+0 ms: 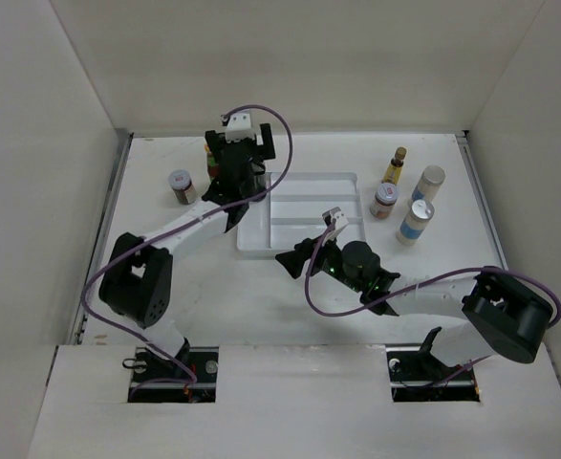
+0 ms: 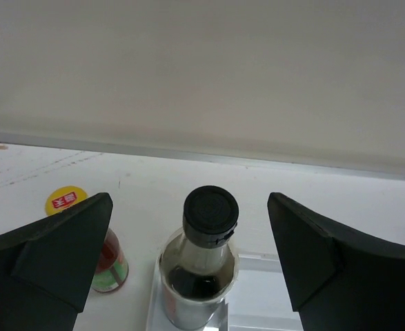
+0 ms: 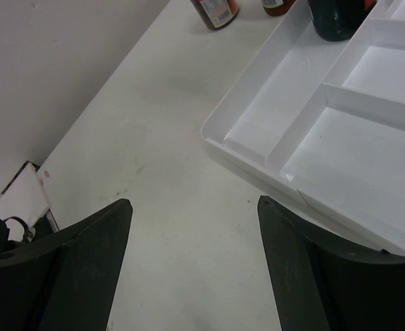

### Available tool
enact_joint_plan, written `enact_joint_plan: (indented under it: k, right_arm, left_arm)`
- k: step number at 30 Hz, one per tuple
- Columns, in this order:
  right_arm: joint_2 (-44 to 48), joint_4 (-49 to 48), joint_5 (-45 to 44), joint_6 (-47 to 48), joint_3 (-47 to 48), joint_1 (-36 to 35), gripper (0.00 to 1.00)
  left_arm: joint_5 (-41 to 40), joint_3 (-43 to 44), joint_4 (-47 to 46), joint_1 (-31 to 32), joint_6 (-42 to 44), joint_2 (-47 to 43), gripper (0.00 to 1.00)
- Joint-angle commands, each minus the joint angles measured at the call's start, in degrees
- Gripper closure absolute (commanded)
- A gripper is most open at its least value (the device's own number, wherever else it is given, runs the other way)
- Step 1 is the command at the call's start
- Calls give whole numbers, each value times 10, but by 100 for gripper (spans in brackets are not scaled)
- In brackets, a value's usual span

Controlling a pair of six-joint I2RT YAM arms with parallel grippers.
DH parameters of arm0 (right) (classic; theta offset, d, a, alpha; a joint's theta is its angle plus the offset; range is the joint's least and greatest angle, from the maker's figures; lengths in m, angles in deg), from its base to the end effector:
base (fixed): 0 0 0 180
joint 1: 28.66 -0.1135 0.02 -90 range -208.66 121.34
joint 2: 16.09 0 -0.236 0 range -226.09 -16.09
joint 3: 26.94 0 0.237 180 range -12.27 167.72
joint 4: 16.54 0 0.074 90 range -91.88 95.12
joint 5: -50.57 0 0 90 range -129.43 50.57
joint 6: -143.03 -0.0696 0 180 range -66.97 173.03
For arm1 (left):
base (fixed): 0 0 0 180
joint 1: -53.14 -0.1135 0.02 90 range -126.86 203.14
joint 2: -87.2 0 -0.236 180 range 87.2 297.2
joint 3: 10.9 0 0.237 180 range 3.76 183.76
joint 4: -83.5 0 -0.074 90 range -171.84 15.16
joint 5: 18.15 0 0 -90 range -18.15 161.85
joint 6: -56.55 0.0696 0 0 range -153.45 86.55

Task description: Organize the condiment bottles

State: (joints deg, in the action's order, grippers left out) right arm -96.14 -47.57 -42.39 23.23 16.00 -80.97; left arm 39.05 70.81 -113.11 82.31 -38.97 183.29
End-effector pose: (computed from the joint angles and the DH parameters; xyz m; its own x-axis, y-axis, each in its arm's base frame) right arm 0.1929 0.2438 0.1878 -0.4333 0.2509 -0.8656 -0.6263 0.6067 0.4894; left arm 0.3738 -0.1655 0.2945 0.0399 -0.1149 -0.9926 -0.0594 0.9913 -0.1171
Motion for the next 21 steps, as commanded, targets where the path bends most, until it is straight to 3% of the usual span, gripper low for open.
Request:
enact_joint_plan:
  k: [1,6,8,10,12,21]
  right_arm:
    - [8,-37,4,-4,3,6,20]
    - [3,-37,4,-5,5,6,19]
    - [3,-37,4,-5,6,5,19]
    - [2,-37,4,-4,6,5,19]
    - [1,-37,4,-7,6,6,19]
    - [8,-34,4,-3,6,5,17]
  left_arm:
    - [-8,-25,-26,4,-12,-118,0]
    - [12,-64,32,-25,-53,-202,1]
    - [30,-74,62,-43,-76,-206,11]
    - [38,-79,88,-62,-104,-200,32]
    - [48,-75,118,-79,-123,-186,41]
    - [86,29,222,-123,-130,-50,34]
